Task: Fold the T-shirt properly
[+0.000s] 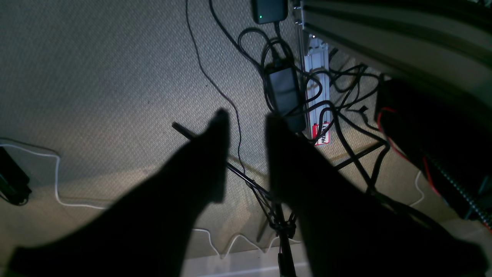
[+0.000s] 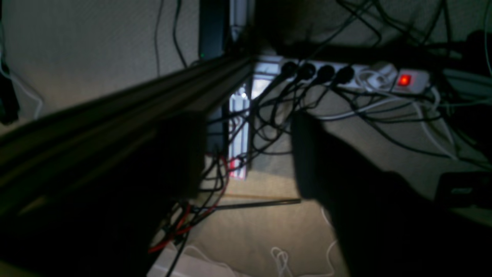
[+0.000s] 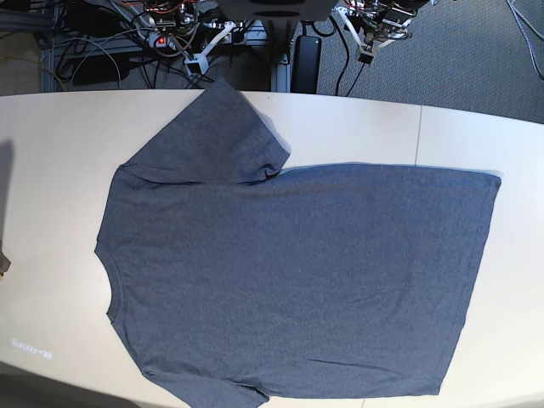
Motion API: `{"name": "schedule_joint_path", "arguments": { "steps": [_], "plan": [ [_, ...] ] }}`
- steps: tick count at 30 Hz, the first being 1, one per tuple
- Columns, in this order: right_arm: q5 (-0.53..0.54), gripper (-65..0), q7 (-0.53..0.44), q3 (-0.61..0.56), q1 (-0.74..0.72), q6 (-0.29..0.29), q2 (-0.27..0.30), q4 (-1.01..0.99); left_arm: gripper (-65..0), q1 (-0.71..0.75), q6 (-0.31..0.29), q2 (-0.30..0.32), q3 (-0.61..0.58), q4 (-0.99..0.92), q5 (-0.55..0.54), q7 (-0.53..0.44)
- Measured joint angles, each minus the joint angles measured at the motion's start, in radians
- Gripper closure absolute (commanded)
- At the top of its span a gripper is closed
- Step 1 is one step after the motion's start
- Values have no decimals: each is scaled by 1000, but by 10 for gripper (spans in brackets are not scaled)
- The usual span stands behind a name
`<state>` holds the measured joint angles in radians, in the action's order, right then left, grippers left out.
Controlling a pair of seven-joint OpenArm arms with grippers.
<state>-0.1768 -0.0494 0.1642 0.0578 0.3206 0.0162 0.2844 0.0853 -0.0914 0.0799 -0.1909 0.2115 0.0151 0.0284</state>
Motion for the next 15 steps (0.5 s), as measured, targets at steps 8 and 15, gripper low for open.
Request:
{"name": "schedule_joint_path", "arguments": {
  "steps": [8,15],
  "plan": [
    [0,-343,-18,-80,0,-1,0,0,-129,0,-1,0,0,0,1,-40],
    [-71,0,-48,-80,0,-4,0,0,0,0,-1,0,0,1,0,-41]
  ]
}}
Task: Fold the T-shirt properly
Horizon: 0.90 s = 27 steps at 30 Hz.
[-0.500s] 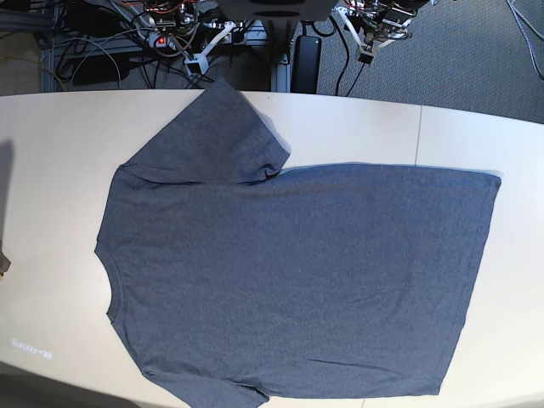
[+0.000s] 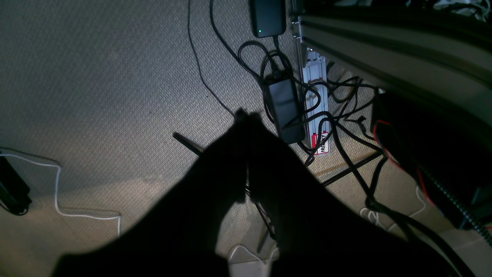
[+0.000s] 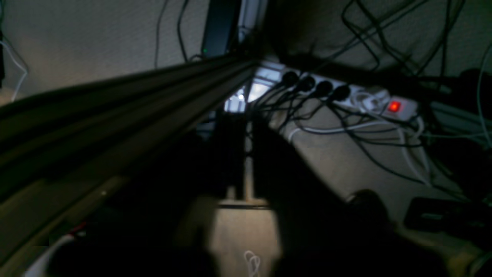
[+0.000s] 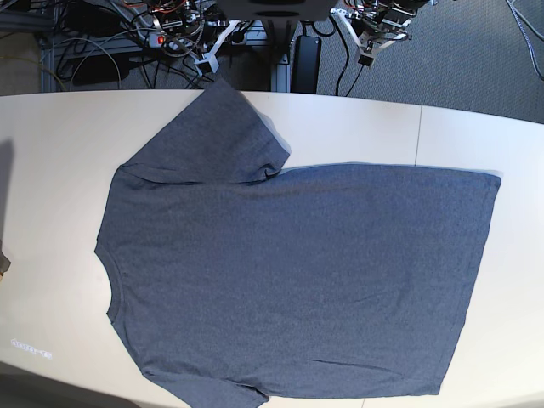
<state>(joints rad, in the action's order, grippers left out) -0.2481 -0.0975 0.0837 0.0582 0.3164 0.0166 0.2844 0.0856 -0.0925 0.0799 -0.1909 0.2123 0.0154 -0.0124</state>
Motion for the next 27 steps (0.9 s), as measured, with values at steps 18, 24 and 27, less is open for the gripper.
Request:
{"name": "schedule_joint_path", "arguments": {
  "steps": [18,24,27],
  "plan": [
    [-1,-248,-3,0,0,-2,0,1,-156,0,0,0,0,0,-1,0],
    [-3,0,-19,0,0,-3,0,1,0,0,0,0,0,0,0,0],
    [-3,0,-19,0,0,-3,0,1,0,0,0,0,0,0,0,0]
  ]
}}
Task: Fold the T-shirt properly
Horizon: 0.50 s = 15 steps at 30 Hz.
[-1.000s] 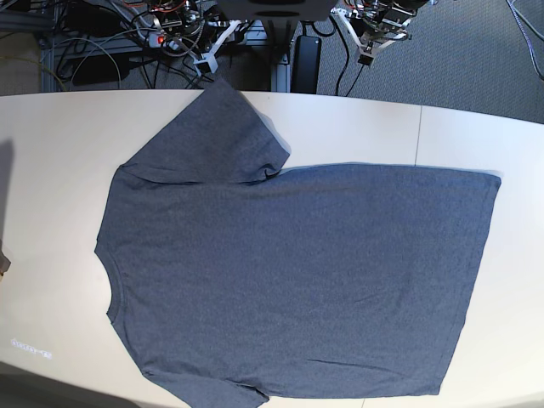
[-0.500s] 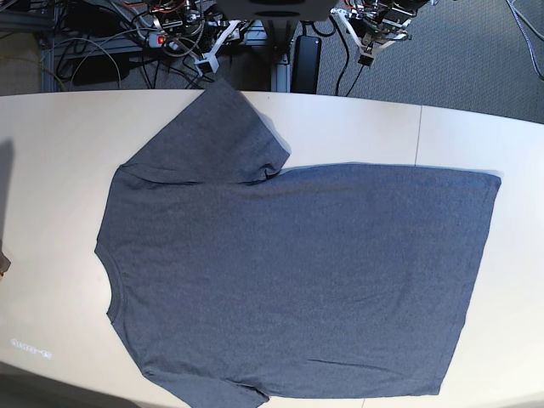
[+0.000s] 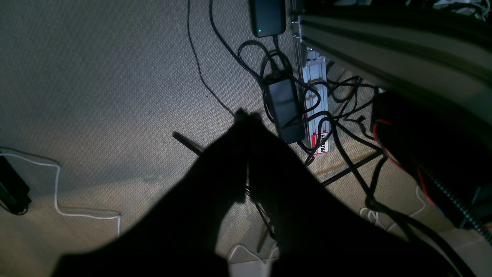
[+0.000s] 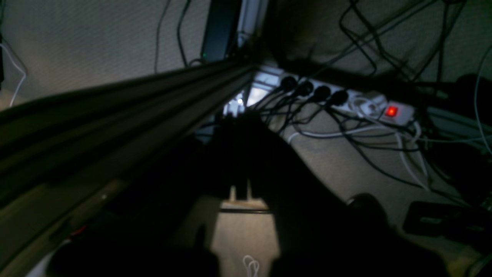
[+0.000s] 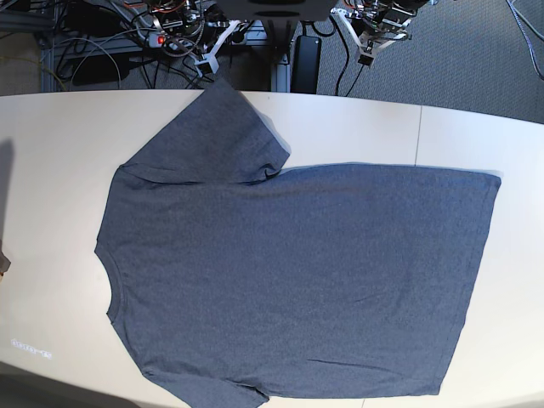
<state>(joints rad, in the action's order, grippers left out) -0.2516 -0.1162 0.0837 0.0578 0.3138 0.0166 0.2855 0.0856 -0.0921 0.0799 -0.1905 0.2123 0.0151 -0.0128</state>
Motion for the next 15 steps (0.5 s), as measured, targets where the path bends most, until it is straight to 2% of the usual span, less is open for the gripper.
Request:
{"name": "schedule_joint_path", "arguments": {
  "steps": [6,10,11,15],
  "plan": [
    [0,0,-4,0,0,0,0,0,0,0,0,1,0,0,0,-108],
    [0,0,-7,0,1,8,9,1,0,0,-6,21,0,2,0,-115],
    [0,0,-8,0,4,12,17,1,0,3,-20,31,0,2,0,-116],
    [0,0,-11,-1,27,23,56,9,0,32,-187,84,0,2,-58,-120]
  ]
}}
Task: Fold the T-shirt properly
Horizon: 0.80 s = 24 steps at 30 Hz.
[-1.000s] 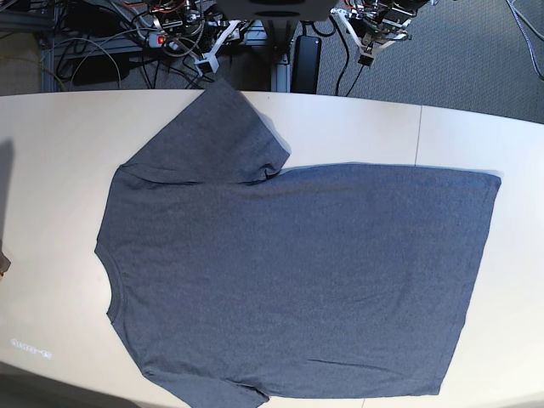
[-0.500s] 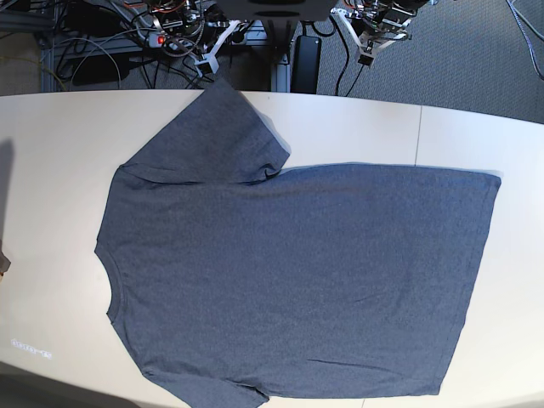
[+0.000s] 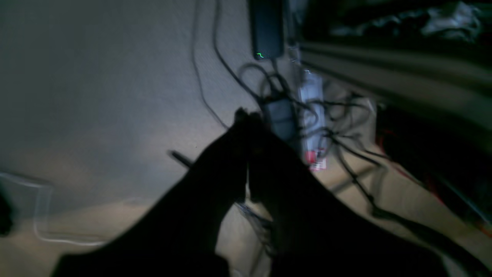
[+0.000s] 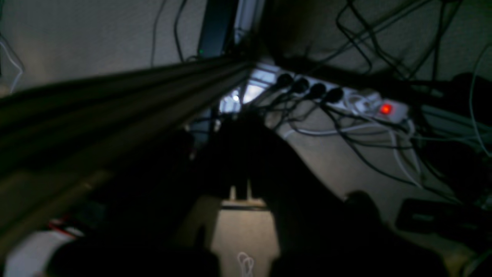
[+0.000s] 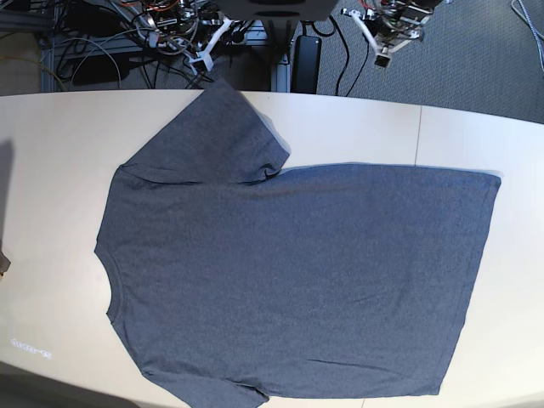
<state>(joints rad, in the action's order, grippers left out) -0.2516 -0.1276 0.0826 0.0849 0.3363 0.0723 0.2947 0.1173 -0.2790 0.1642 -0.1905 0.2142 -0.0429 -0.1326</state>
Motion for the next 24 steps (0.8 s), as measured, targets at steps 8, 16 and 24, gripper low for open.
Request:
{"name": "schedule_joint_path", "arguments": {
  "steps": [8,16,24],
  "plan": [
    [65,0,6,0,177,24,102,167,0,91,-137,106,0,42,-25,-162],
    [114,0,9,-72,436,41,231,518,0,256,-287,197,0,292,-21,-197],
    [115,0,9,-89,677,42,425,932,0,492,-363,323,114,692,-16,-307]
  ]
}}
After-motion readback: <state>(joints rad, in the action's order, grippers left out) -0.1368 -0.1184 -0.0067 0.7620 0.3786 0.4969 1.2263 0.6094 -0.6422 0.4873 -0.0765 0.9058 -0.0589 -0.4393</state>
